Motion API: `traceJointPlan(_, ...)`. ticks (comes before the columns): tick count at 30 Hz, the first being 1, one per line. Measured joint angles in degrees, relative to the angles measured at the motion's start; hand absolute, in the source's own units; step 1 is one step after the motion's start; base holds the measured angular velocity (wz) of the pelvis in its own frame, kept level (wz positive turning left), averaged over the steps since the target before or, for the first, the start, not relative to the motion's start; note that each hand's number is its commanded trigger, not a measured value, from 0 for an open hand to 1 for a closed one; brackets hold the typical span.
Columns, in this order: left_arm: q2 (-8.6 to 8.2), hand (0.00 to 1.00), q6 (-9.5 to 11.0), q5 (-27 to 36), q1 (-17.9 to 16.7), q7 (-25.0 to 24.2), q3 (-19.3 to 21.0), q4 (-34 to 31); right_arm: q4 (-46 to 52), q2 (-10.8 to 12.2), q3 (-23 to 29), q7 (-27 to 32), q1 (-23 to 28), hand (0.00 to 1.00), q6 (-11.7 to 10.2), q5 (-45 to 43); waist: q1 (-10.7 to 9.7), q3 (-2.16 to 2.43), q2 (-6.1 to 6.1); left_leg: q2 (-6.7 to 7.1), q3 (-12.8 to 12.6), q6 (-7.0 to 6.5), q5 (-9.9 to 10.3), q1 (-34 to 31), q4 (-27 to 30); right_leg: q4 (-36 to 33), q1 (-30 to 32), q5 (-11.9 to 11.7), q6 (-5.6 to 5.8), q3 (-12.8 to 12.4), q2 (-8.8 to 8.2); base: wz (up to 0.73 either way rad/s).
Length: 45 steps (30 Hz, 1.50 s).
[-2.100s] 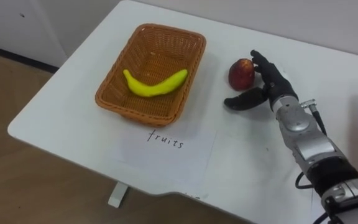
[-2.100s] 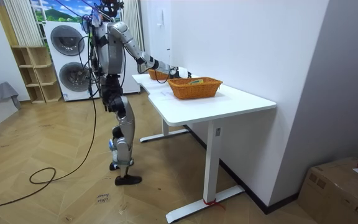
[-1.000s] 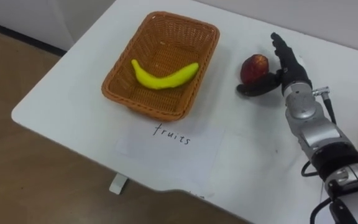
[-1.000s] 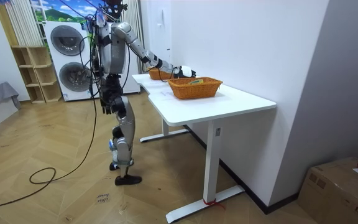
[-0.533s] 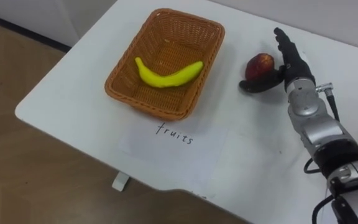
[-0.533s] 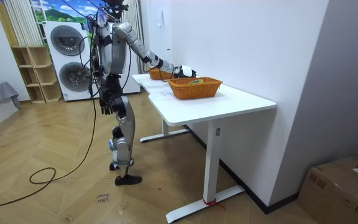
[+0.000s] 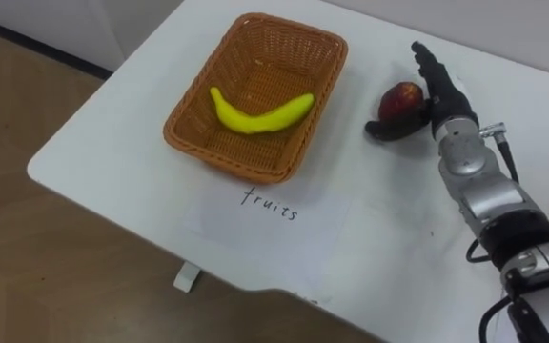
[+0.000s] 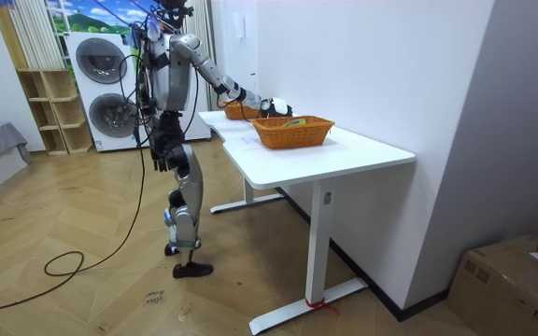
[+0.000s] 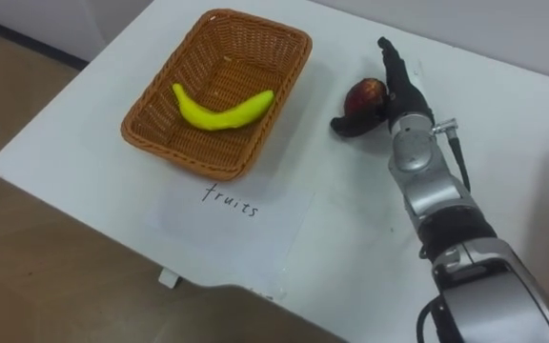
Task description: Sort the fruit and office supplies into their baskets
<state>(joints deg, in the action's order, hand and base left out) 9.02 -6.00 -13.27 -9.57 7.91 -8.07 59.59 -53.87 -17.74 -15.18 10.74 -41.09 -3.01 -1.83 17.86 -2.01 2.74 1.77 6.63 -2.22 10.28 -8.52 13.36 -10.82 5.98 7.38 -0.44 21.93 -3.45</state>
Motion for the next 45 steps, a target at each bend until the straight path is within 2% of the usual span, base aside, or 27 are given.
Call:
traceJointPlan(2,0.00,0.00,-0.01,-0.01,0.00,0.00,0.03,-0.07,-0.11,-0.58,-0.97,-0.97,0.00,0.00,0.09,-0.02,0.00,0.00,0.01,-0.02,-0.03,0.00,0.00,0.03,0.02,0.03,-0.04,0.00,0.00,0.00,0.01,0.00)
traceJointPlan(4,0.00,0.00,-0.14,-0.01,0.00,0.00,0.03,-0.09,-0.76,-1.17,-1.96,-2.21,0.00,0.98,0.14,-0.24,-0.01,0.00,0.02,-0.02,-0.07,0.00,0.00,0.18,0.02,0.04,-0.21,0.00,0.00,-0.03,0.02,0.00)
traceJointPlan(8,0.02,0.00,-0.39,0.04,0.03,-0.10,0.03,-0.05,-1.70,-2.15,-3.81,-4.13,-0.02,1.00,0.19,-0.49,0.16,0.06,0.28,-0.07,-0.17,0.00,0.00,0.27,-0.01,-0.08,-0.20,-0.01,-0.02,-0.15,0.02,0.00)
traceJointPlan(12,0.06,0.00,-1.05,0.08,0.03,-0.13,0.01,-0.07,-2.65,-4.05,-3.79,-4.65,-0.56,1.00,1.03,-1.02,1.39,-0.03,1.37,-0.08,-0.15,0.00,0.00,0.44,-0.04,-0.21,-0.28,-0.01,-0.02,-0.10,0.01,0.00)
traceJointPlan(18,0.43,0.00,-1.15,0.14,0.12,-0.21,0.00,-0.09,-3.75,-4.47,-3.69,-4.37,-1.40,1.00,1.98,-2.07,1.93,-0.31,2.15,-0.06,-0.05,0.00,0.02,1.17,-0.47,0.04,-1.00,-0.01,-0.01,0.06,0.02,0.01)
traceJointPlan(29,0.66,0.00,-1.16,0.13,0.13,-0.19,0.00,-0.13,-3.77,-4.68,-3.81,-4.44,-2.17,1.00,3.08,-3.52,2.38,-0.35,2.08,-0.07,-0.05,0.00,0.01,1.31,-0.60,0.19,-1.08,0.00,0.00,0.08,0.05,0.00)
traceJointPlan(34,0.77,0.00,-1.14,0.13,0.41,-0.19,0.00,-0.07,-3.87,-4.66,-3.82,-4.78,-2.14,1.00,3.10,-3.43,2.38,-0.66,1.61,-0.06,0.01,0.00,0.02,2.04,-0.72,0.24,-1.81,0.01,0.01,0.08,0.06,0.00)
traceJointPlan(45,1.07,0.00,-1.34,0.00,0.50,0.29,0.15,-0.74,-3.68,-4.65,-3.79,-8.65,-2.11,1.00,3.85,-3.07,2.09,-0.23,2.11,-0.06,-0.18,0.00,0.01,3.12,-0.69,0.31,-2.77,0.01,0.01,-0.01,0.08,0.00)
